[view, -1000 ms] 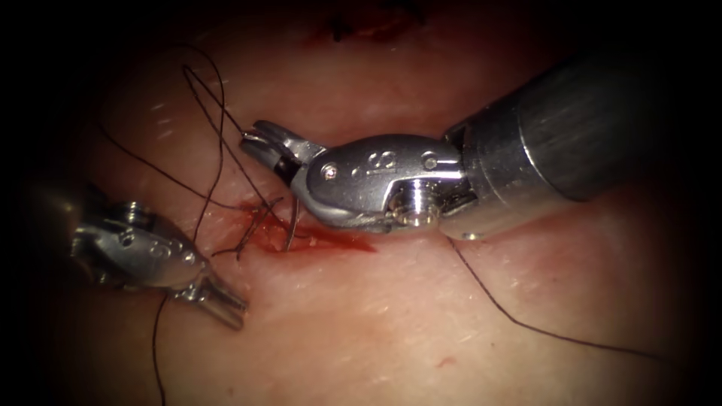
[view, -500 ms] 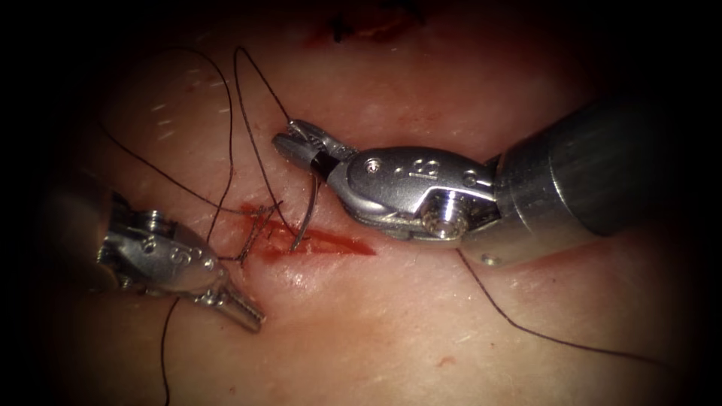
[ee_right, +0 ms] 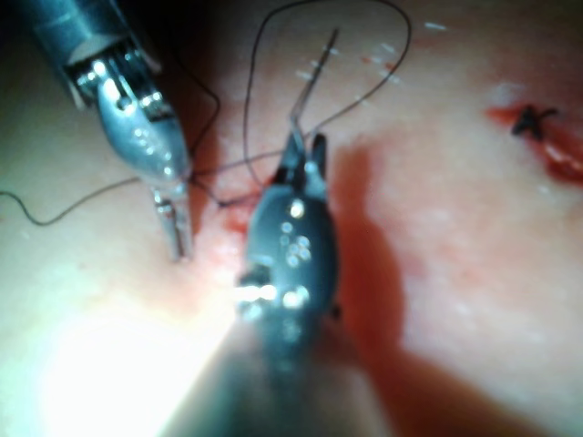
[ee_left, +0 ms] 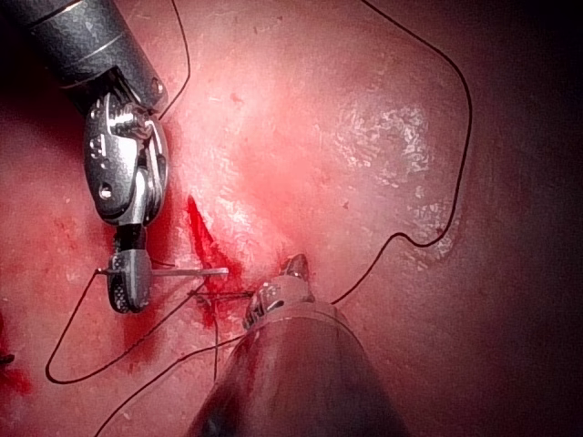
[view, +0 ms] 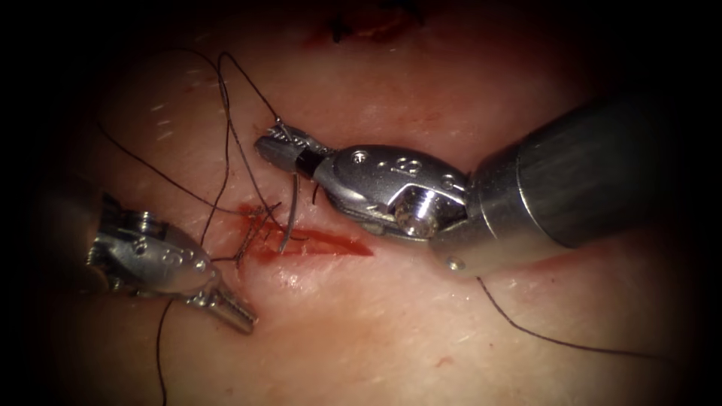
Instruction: Wound Closure
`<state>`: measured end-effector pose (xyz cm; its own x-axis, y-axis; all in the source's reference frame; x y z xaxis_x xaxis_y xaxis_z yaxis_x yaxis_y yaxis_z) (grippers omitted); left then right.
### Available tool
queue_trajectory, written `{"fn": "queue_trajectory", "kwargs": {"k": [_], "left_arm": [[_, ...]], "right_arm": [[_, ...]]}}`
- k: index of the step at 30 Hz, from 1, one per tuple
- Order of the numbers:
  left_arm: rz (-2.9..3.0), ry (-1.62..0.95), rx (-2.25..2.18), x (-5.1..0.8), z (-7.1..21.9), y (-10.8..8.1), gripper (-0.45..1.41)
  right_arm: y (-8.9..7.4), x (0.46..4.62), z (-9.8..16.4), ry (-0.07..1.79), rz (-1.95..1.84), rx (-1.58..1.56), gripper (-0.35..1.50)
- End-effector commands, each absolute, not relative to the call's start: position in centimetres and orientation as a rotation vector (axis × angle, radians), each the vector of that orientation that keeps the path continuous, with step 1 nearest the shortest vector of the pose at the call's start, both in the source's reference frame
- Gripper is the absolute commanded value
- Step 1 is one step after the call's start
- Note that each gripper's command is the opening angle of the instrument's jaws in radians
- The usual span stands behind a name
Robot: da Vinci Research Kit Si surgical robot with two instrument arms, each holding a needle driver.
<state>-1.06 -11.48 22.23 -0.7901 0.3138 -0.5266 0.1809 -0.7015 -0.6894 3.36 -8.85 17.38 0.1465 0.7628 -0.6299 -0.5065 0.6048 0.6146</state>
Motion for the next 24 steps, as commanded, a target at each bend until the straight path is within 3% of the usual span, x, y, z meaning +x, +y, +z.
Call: {"fn": "queue_trajectory", "kwargs": {"k": [1, 24], "left_arm": [[2.645, -1.188, -0.992, -1.18, 22.21, -11.65, 0.19], [2.651, -1.190, -0.994, -1.12, 22.20, -11.70, 0.19]], "right_arm": [[-8.89, 3.41, 17.43, 1.091, 0.912, 0.307, -0.35], [-8.90, 3.38, 17.51, 1.141, 0.941, 0.593, -0.35]]}}
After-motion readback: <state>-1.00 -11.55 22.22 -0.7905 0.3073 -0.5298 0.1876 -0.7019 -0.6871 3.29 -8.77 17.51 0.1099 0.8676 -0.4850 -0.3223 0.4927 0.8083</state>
